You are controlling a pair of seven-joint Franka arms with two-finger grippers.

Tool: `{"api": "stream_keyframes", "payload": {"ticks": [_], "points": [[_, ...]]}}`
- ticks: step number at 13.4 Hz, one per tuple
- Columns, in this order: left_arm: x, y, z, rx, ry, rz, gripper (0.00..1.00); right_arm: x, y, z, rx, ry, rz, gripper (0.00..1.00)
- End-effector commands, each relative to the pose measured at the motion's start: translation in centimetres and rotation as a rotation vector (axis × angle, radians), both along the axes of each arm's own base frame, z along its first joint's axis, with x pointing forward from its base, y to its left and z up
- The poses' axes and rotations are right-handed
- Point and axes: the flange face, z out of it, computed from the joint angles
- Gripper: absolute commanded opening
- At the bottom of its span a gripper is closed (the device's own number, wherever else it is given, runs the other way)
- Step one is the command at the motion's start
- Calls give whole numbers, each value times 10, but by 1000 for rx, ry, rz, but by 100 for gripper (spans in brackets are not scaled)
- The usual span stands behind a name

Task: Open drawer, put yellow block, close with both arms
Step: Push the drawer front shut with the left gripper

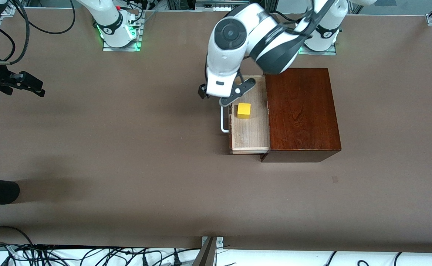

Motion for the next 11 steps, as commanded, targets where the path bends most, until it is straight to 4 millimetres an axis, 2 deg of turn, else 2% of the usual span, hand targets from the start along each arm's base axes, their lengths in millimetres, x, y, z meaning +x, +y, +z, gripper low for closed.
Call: {"api": "stream_keyframes", "payload": {"ticks": [1, 4, 5, 6, 8, 9, 11], "points": [[-1, -39, -25, 15, -21, 103, 100, 1, 3, -7, -21, 9, -10, 100], [-13, -72, -74, 60, -59, 179, 100, 4, 6, -11, -23, 18, -7, 100], [-13, -75, -84, 72, -63, 180, 91, 4, 5, -11, -23, 18, -2, 100], [-13, -75, -87, 75, -63, 175, 54, 4, 5, -11, -23, 17, 2, 100], [-11, -70, -101, 109, -61, 165, 5, 4, 6, -10, -21, 16, -5, 100], [-9, -66, -103, 136, -87, 145, 0, 4, 6, -10, -21, 18, -9, 100], [-10, -61, -109, 182, -89, 123, 0, 4, 6, -10, -18, 13, -7, 100]]}}
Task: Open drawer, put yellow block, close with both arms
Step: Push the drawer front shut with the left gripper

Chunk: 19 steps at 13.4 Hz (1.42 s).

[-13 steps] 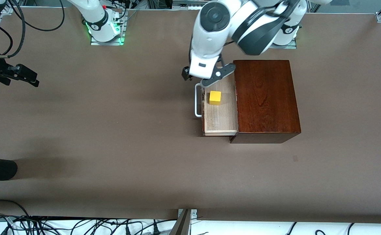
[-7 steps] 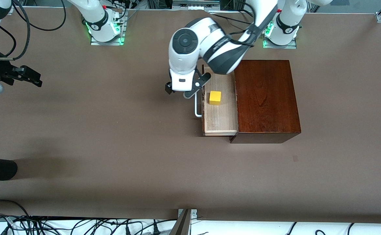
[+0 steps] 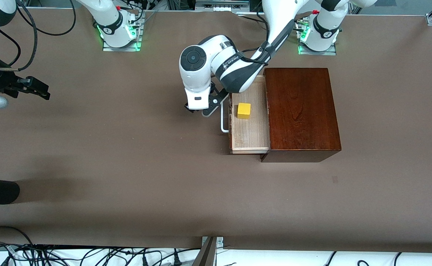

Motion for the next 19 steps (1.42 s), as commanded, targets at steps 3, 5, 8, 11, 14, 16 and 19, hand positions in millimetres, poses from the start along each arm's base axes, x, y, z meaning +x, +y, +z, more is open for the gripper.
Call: {"api": "stream_keyframes", "payload": {"ticks": [3, 5, 8, 11, 14, 16, 19], "points": [[10, 11, -1, 72, -4, -2, 0, -1, 1, 6, -5, -10, -6, 100], [13, 14, 0, 76, -9, 7, 0, -1, 1, 6, -2, -14, -15, 100], [16, 16, -1, 78, -11, 7, 0, 0, 2, 6, 2, -18, -14, 100], [19, 20, -5, 87, -10, 26, 0, 0, 4, 7, 2, -23, -11, 100], [35, 36, -7, 103, -16, 60, 0, 1, 4, 13, 1, -33, 8, 100], [39, 44, -15, 113, -3, 79, 0, 0, 5, 12, 0, -28, 11, 100], [59, 74, -26, 137, 16, 104, 0, 0, 10, 19, 1, -39, 9, 100]]}}
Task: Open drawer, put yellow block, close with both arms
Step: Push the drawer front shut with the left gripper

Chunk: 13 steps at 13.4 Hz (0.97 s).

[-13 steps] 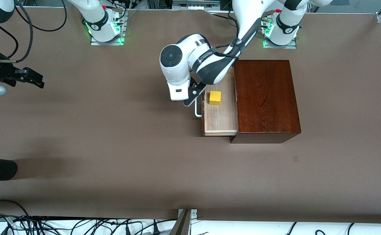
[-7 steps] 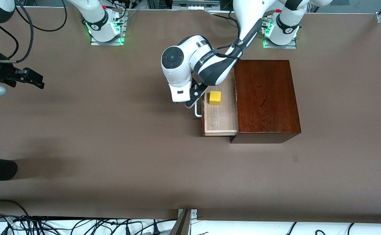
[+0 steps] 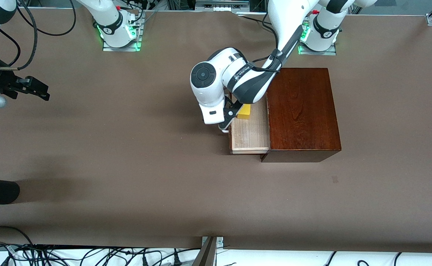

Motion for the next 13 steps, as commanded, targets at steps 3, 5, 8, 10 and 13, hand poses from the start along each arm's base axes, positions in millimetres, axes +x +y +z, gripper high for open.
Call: {"api": "stream_keyframes", "payload": {"ticks": [3, 5, 8, 10, 13], "points": [[24, 37, -11, 44, 21, 13, 0, -2, 2, 11, 1, -10, -8, 100], [24, 40, -11, 56, 31, 6, 0, -2, 1, 12, -1, -13, 4, 100], [27, 55, 1, 80, 71, -52, 0, -2, 1, 14, 1, -17, 4, 100], [32, 70, 10, 91, 98, -87, 0, -3, 2, 15, 1, -17, 6, 100], [36, 85, 16, 102, 121, -109, 0, -2, 2, 13, 3, -13, -4, 100]]}}
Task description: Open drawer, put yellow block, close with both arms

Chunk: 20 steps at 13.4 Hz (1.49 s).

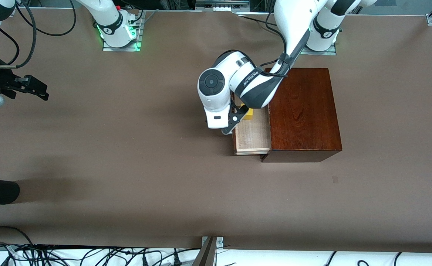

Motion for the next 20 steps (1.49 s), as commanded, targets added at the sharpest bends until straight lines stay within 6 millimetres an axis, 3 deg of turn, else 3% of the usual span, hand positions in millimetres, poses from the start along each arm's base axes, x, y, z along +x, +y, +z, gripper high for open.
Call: {"api": "stream_keyframes", "payload": {"ticks": [1, 10, 14, 17, 20], "points": [[20, 67, 11, 135, 41, -35, 0, -3, 0, 7, 1, -1, -6, 100], [35, 118, 13, 164, 64, -103, 0, -3, 0, 7, 2, -1, -2, 100], [52, 154, 18, 154, 74, -142, 0, -2, -1, 6, 0, 1, -5, 100], [55, 159, 18, 148, 76, -149, 0, -2, 0, 5, 0, 2, -3, 100], [49, 142, 36, 109, 58, -134, 0, -2, 0, 5, 0, 2, -3, 100]]}}
